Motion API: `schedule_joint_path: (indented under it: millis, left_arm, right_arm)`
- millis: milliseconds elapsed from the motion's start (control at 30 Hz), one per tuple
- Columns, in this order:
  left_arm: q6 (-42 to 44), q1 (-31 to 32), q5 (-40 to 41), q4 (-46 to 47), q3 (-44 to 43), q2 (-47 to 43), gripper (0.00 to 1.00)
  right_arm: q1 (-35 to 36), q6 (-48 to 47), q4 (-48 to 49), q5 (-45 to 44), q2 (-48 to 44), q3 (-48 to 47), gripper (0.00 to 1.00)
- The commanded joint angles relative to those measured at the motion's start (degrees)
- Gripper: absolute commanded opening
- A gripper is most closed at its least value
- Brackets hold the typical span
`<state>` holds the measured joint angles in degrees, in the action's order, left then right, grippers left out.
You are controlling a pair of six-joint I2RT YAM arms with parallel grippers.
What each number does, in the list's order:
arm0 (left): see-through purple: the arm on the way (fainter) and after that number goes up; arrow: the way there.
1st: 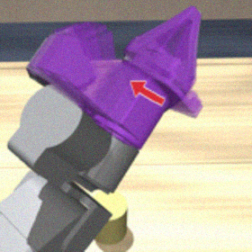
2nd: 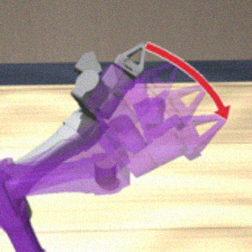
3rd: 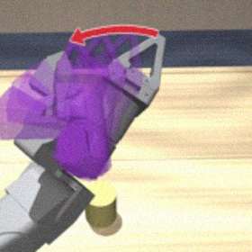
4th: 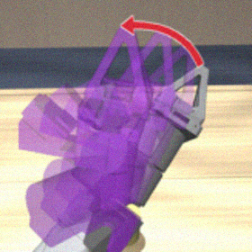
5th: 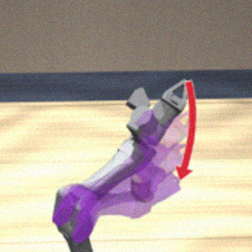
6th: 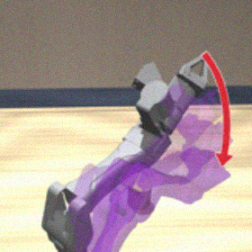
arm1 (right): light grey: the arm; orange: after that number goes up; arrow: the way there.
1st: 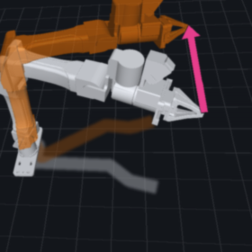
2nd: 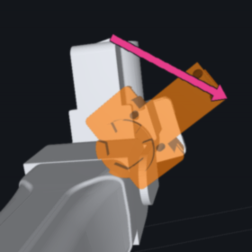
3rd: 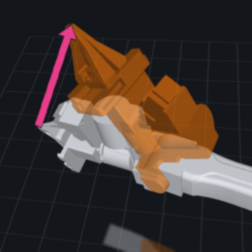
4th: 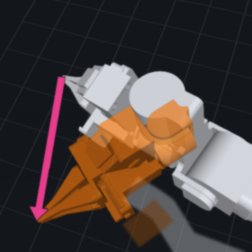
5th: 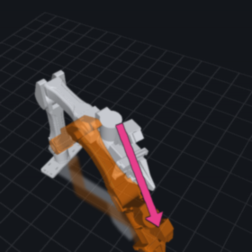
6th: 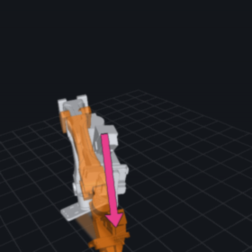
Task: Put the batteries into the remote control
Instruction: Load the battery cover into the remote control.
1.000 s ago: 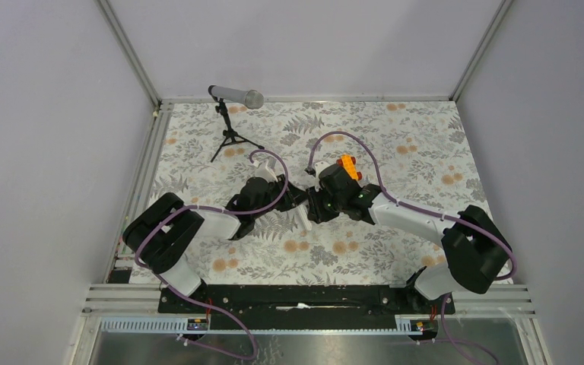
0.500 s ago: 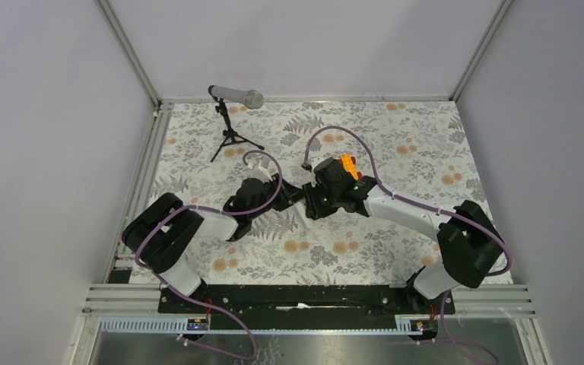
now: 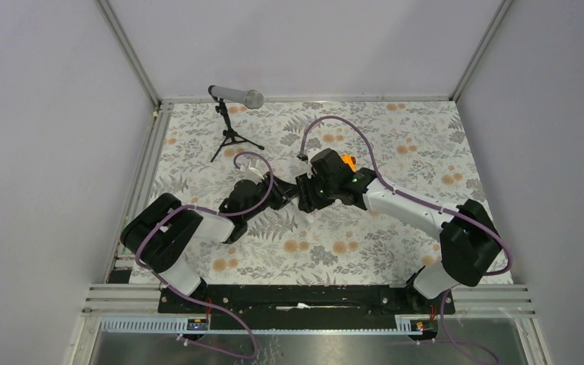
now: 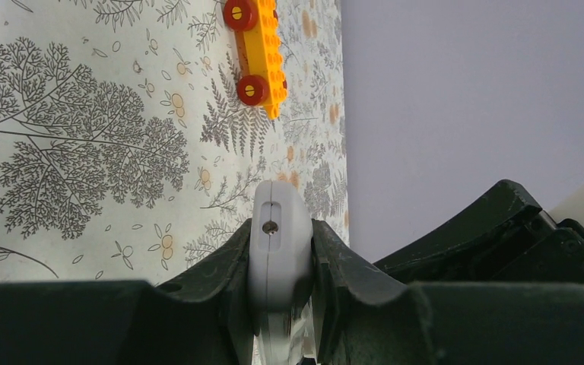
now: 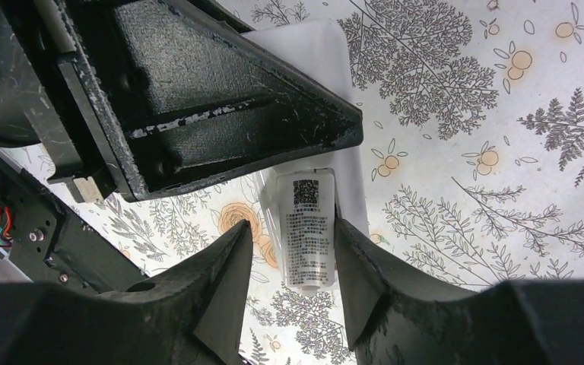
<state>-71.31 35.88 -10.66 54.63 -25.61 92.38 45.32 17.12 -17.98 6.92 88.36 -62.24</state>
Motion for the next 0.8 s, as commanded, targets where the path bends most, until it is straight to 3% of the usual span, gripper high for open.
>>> schedule_joint_path:
  millis: [0, 300, 767]
  left_arm:
    - [-4.0, -0.1, -4.7, 9.7, 0.4, -2.2, 0.0]
    - [-4.3, -0.8, -5.3, 9.3, 0.4, -1.5, 0.0]
    - [-9.2, -3.1, -6.5, 17.2, 1.5, 1.5, 0.0]
  right_arm:
    - [-0.5, -3.0, -3.2, -5.4, 1.5, -2.7, 0.52]
    - [-0.5, -4.2, -1.4, -7.5, -1.5, -3.8, 0.7]
    - [-1.6, 0.5, 4.1, -0.9, -7.3, -2.9, 0.81]
